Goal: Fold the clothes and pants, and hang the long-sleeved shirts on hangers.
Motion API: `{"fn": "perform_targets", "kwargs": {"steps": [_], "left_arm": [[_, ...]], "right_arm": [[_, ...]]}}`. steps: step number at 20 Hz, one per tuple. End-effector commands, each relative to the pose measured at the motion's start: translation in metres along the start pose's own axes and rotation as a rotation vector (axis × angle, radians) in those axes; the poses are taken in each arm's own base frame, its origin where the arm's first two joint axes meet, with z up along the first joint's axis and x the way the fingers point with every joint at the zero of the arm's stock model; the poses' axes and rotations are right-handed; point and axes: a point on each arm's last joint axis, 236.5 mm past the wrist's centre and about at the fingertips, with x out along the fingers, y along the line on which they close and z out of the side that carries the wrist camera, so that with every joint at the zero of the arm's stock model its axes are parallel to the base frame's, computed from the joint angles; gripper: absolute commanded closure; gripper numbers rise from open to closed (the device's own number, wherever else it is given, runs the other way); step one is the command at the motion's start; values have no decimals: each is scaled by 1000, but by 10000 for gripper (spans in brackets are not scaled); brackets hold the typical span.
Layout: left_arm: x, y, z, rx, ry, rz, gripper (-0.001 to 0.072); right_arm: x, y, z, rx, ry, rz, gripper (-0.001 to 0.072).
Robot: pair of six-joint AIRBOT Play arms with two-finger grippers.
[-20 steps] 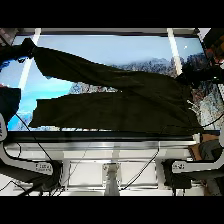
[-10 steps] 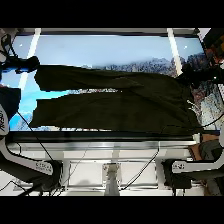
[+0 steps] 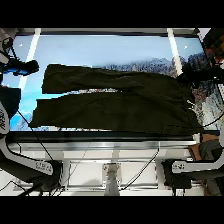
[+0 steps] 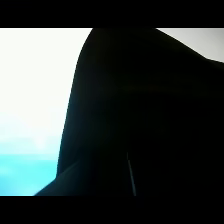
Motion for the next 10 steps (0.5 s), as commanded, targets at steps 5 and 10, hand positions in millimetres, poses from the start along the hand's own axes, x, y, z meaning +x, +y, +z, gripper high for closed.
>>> {"fn": "perform_targets", "kwargs": {"steps": [5, 10], "left_arm": [[-22, -76, -20, -12, 94, -289, 702], [-98, -123, -11, 82, 39, -360, 702]], "right_arm": [[-6, -49, 13, -60, -19, -117, 686], [-8, -124, 22, 140, 21, -87, 519]]}}
